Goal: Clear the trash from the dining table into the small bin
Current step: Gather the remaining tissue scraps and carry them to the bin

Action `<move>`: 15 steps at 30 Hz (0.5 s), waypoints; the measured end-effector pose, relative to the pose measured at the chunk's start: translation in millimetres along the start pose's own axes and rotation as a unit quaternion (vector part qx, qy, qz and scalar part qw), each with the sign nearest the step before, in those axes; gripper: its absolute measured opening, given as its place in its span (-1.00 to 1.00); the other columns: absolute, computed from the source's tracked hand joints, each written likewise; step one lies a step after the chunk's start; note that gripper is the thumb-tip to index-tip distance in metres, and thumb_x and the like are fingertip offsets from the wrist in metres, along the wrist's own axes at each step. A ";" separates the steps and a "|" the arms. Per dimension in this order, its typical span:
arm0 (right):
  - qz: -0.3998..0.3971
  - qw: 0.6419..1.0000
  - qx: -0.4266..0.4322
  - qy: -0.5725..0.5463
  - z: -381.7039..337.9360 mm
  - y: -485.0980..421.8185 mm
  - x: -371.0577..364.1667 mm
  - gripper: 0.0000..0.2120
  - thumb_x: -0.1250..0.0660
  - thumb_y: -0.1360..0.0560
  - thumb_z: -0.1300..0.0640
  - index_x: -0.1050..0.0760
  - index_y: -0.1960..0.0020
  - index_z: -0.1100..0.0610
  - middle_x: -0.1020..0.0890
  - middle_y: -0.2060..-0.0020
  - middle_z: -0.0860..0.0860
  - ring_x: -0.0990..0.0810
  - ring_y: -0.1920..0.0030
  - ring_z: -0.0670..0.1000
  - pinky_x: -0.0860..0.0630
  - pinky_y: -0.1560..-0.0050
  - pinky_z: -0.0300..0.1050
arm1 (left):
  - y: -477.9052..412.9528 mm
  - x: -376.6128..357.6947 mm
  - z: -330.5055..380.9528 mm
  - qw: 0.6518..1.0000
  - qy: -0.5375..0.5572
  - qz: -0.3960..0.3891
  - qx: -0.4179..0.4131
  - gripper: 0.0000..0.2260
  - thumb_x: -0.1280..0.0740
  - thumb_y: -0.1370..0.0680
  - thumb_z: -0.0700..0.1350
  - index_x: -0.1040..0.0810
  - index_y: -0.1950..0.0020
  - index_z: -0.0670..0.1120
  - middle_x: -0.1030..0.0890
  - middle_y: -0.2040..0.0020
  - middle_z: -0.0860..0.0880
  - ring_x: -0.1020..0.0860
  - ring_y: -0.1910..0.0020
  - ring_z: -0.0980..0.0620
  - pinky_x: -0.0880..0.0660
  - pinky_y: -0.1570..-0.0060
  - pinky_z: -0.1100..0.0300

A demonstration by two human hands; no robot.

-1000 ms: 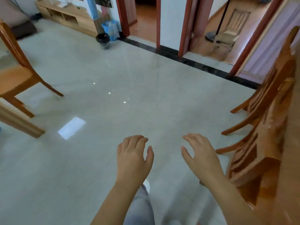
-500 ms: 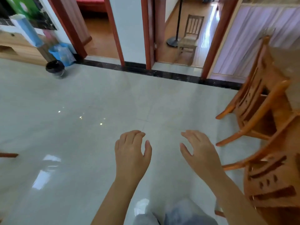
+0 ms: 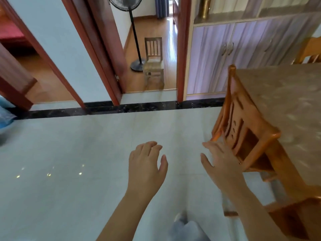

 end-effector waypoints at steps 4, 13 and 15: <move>0.021 0.999 -0.034 -0.002 16.9 -72.4 1.4 -0.74 -0.32 -0.46 0.14 -0.50 -0.12 0.20 -0.60 -0.07 0.16 -0.52 -0.11 0.15 -0.32 -0.08 -0.11 | -80.7 -35.0 2.8 1.000 0.015 -0.006 -0.004 -0.80 -0.44 -0.38 -0.24 -0.60 0.01 -0.21 -0.64 0.02 -0.16 -0.58 0.03 -0.18 -0.48 0.03 -0.06; 0.019 0.996 -0.068 0.053 62.6 -235.2 -35.5 -0.74 -0.43 -0.37 0.15 -0.55 -0.03 0.21 -0.67 0.08 0.16 -0.62 0.08 0.15 -0.48 0.04 -0.03 | -263.3 -126.4 -24.2 0.997 0.044 -0.046 -0.043 -0.83 -0.42 -0.38 -0.23 -0.61 0.04 -0.21 -0.66 0.05 -0.16 -0.60 0.07 -0.18 -0.49 0.06 -0.03; 0.003 0.995 -0.076 0.058 65.4 -289.7 -47.3 -0.70 -0.40 -0.40 0.13 -0.53 -0.10 0.21 -0.65 0.01 0.18 -0.61 0.03 0.15 -0.54 0.01 0.05 | -315.5 -142.5 -37.1 0.997 0.048 -0.050 -0.038 -0.81 -0.44 -0.38 -0.24 -0.61 0.03 -0.21 -0.65 0.04 -0.17 -0.59 0.05 -0.19 -0.48 0.03 -0.05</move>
Point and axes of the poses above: each hand's wrist, its own y-axis away from the middle knuckle, its own x-axis out of the back of the hand, z = x × y, the point moved 1 cm from there along -y, towards the middle knuckle
